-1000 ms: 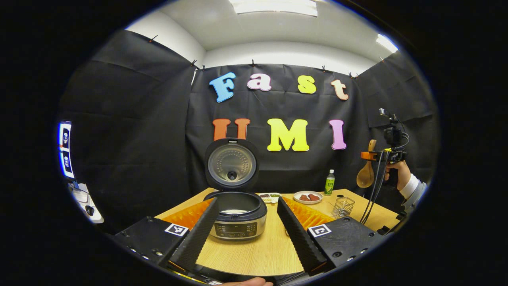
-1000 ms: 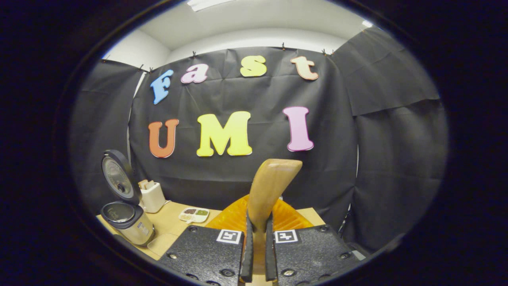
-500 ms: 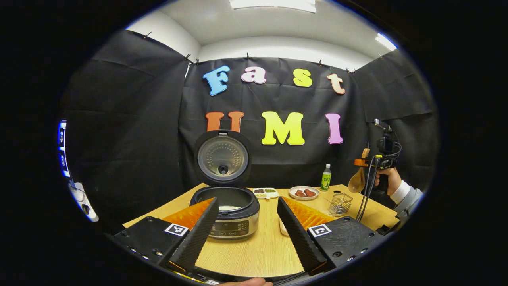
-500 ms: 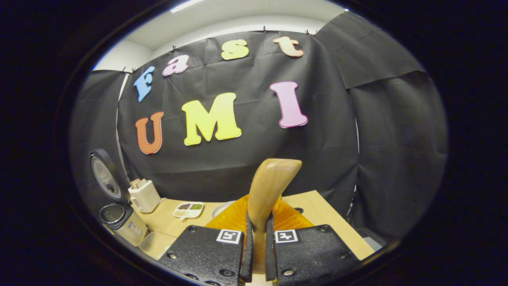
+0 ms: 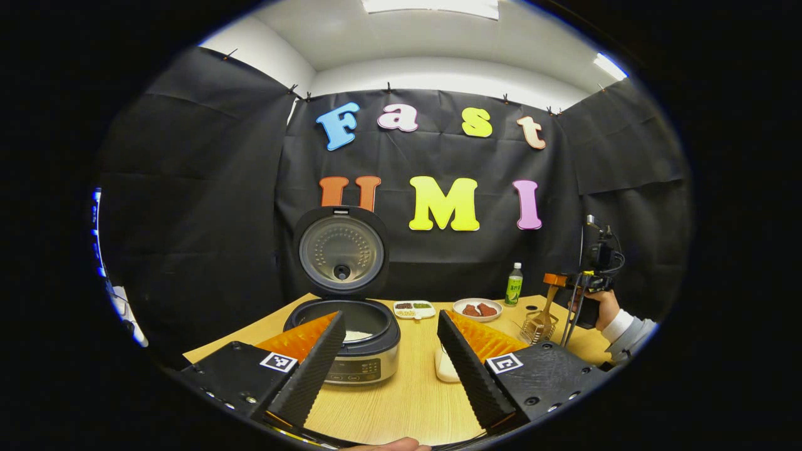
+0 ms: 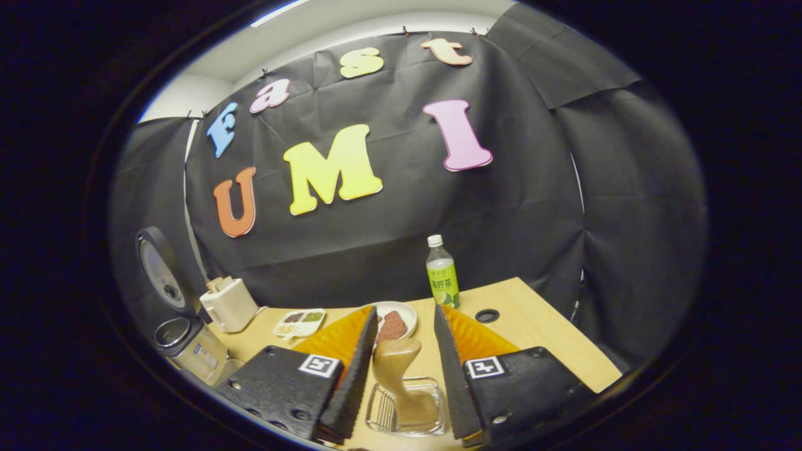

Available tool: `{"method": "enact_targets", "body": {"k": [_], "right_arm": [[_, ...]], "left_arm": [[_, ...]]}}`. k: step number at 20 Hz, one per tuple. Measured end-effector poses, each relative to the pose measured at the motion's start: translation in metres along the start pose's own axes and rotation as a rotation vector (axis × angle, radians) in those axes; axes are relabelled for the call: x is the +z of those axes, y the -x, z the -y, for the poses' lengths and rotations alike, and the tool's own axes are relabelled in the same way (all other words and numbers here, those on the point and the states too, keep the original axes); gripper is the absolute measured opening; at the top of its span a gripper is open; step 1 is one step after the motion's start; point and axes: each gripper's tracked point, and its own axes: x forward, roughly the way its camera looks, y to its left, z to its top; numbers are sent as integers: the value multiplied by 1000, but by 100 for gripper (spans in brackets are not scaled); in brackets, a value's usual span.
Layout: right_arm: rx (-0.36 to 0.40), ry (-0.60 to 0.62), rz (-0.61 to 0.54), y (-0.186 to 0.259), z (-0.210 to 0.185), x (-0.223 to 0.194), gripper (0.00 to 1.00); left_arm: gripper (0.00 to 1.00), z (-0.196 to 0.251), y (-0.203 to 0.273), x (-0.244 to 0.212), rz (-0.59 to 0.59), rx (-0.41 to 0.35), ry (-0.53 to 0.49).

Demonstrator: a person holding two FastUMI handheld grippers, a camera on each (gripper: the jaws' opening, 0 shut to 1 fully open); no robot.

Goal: Close the left gripper, press the button to open the rice cooker; take a wooden spoon from the chopstick holder with the right hand, scoop a spoonful of rice and pour it into the rice cooker, then put the wooden spoon back into the chopstick holder.

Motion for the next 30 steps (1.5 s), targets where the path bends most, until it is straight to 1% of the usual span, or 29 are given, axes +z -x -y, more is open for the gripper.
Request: {"method": "enact_targets", "body": {"k": [1, 3, 4, 5, 6, 7, 8, 9, 10, 11, 12, 14, 15, 17, 18, 19, 20, 21, 24, 25, 26, 27, 28, 29, 30], "right_arm": [[-19, 11, 1, 5, 6, 2, 67], [-40, 17, 4, 21, 13, 3, 96], [-42, 17, 19, 32, 16, 10, 97], [-50, 26, 32, 43, 18, 16, 90], [-64, 44, 46, 54, 22, 19, 99], [-76, 62, 64, 67, 24, 23, 90], [-69, 82, 76, 82, 20, 28, 95], [-41, 101, 98, 98, 12, 33, 100], [-18, 108, 125, 115, 6, 38, 100], [-10, 107, 152, 130, 4, 42, 92], [-26, 87, 178, 141, 9, 44, 100], [-56, 58, 177, 165, 11, 38, 100], [-47, 64, 168, 174, 7, 31, 100], [19, 78, 162, 189, -9, 26, 100], [30, 81, 152, 192, -8, 21, 92], [31, 82, 139, 192, -6, 14, 91], [33, 74, 132, 193, -5, 10, 100], [38, 64, 128, 195, -5, 7, 92], [58, 53, 134, 194, 0, -1, 91], [55, 48, 125, 192, 5, -7, 100], [55, 45, 117, 189, 9, -11, 92], [56, 44, 111, 187, 11, -13, 92], [55, 46, 110, 185, 13, -13, 100], [49, 44, 111, 182, 16, -12, 91], [41, 44, 113, 181, 19, -11, 91]], "left_arm": [[94, 5, -7, 1, 1, -6, 5], [95, 13, -21, -1, -3, -9, -4], [94, 14, -26, 2, 1, -8, -12], [94, 14, -32, 7, 9, -4, -18], [94, 14, -37, 11, 13, -2, -20], [95, 14, -41, 15, 13, -6, -22], [95, 13, -45, 20, 17, -7, -22], [94, 11, -50, 28, 32, -9, -23], [94, 10, -55, 36, 37, -19, -19], [94, 6, -59, 42, 39, -18, -8], [94, -2, -64, 52, 54, -8, 3], [94, -15, -75, 76, 93, 10, 15], [94, -18, -83, 84, 100, 6, 18], [94, -25, -97, 99, 106, 2, 25], [94, -31, -105, 109, 123, 8, 29], [94, -39, -113, 119, 142, 18, 32], [94, -43, -122, 125, 151, 20, 38], [94, -47, -132, 129, 159, 24, 41], [94, -63, -166, 138, 139, 54, 40], [94, -68, -176, 141, 134, 64, 27], [94, -74, -188, 146, 136, 78, 9], [94, -80, -200, 149, 141, 92, -4], [94, -86, -212, 151, 140, 102, -13], [94, -89, -225, 151, 127, 106, -17], [94, -93, -235, 153, 131, 115, -28]]}}
